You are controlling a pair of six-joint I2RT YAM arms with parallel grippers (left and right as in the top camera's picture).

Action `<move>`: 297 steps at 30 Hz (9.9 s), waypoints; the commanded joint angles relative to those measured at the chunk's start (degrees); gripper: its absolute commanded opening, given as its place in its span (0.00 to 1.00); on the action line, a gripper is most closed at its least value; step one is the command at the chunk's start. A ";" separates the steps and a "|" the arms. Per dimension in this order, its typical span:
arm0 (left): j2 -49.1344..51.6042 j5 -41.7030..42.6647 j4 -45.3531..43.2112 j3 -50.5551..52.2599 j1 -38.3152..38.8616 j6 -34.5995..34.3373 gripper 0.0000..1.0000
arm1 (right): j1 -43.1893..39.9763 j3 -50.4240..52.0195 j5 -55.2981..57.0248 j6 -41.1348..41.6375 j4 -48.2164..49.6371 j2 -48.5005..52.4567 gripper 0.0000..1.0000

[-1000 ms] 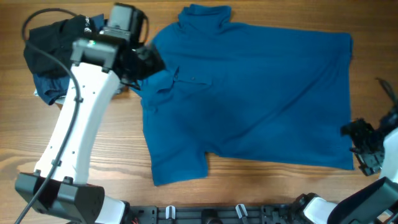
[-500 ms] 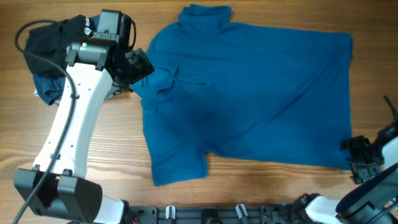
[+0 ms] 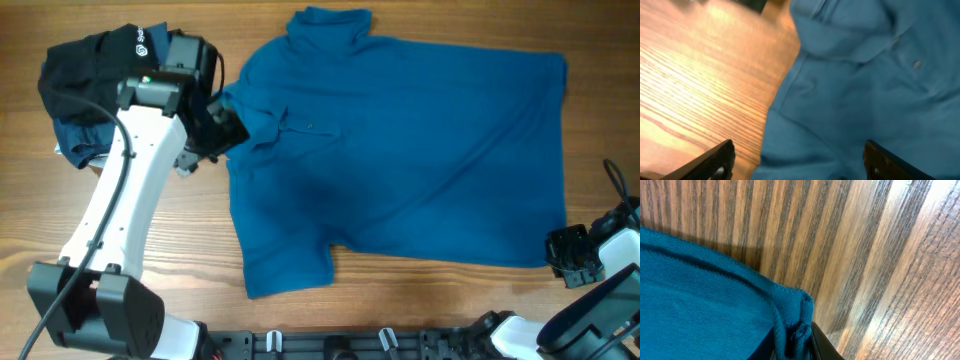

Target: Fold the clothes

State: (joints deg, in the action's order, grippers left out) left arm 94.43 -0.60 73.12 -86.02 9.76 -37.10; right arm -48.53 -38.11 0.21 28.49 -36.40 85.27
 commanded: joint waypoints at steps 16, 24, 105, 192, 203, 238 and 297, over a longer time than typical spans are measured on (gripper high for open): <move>-4.31 12.15 -4.50 28.11 8.17 2.58 0.81 | -0.09 2.08 1.38 0.13 0.61 1.53 0.17; -18.88 12.11 -11.50 40.48 10.75 -3.37 0.77 | -0.07 2.08 1.16 0.13 0.61 1.53 0.19; -17.86 -3.61 -18.69 11.06 11.63 1.64 0.04 | 0.59 -19.47 -0.37 -4.52 -20.06 -14.51 0.04; -1.31 9.73 -29.53 22.01 18.38 -6.12 0.04 | 10.43 -25.66 1.20 -5.84 -19.78 0.98 0.04; -9.31 4.17 -35.56 20.83 14.99 -2.93 0.04 | 10.45 -30.77 1.16 -5.84 -22.67 1.01 0.04; 5.75 -5.46 -54.53 14.38 11.65 14.03 0.04 | 18.91 -31.74 3.17 -7.61 9.20 20.94 0.05; 22.82 4.13 -26.21 4.04 11.17 6.38 0.04 | 56.76 -33.40 -20.81 -51.21 5.75 26.71 0.04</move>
State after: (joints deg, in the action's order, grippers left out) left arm 115.98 5.87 46.96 -82.13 22.33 -26.79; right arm 4.12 -71.75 -19.05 -13.74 -33.61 111.24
